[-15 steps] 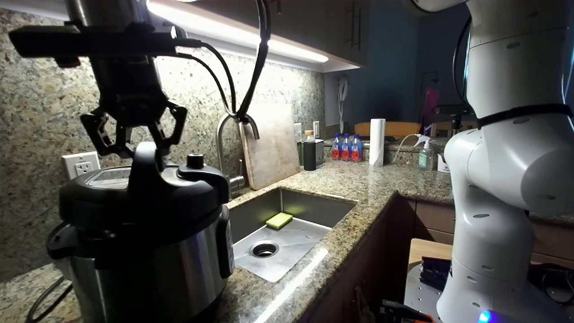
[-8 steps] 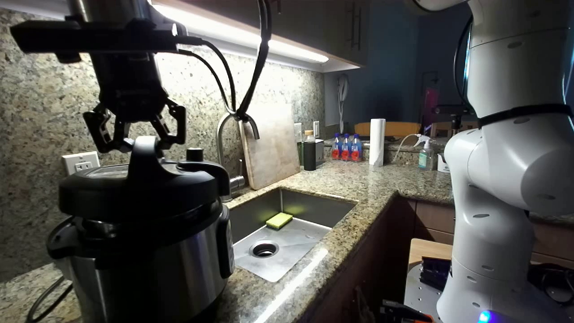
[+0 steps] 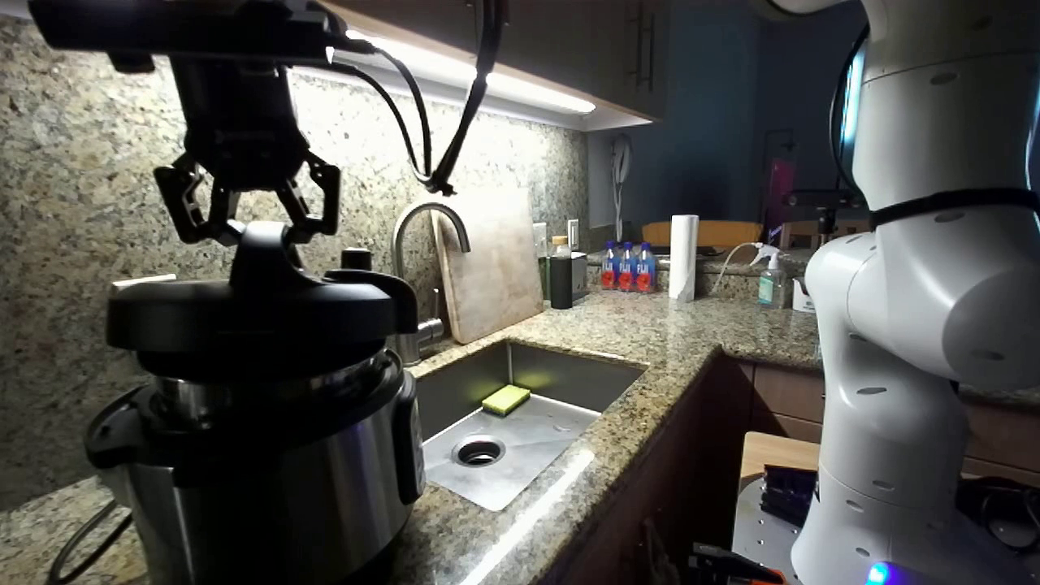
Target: Remove the black lid from the rice cooker and put it inside the sink
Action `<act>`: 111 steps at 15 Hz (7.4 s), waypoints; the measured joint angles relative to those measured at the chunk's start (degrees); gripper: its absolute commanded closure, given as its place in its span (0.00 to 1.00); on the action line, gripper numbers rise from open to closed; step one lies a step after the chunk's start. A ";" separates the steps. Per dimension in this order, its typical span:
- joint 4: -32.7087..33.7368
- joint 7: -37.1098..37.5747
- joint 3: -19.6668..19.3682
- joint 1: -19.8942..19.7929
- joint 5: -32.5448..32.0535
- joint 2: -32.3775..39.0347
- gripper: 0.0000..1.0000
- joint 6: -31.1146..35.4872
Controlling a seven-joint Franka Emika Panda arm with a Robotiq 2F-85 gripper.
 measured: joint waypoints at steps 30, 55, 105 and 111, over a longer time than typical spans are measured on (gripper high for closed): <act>-1.96 0.00 -3.13 -5.99 -0.28 -4.69 0.96 -3.05; -25.16 0.00 -8.73 -15.03 0.38 -19.51 0.97 -2.50; -14.14 -4.44 -23.38 -21.21 0.47 10.55 0.97 15.07; -14.14 -5.46 -25.19 -21.84 0.47 13.67 0.97 18.07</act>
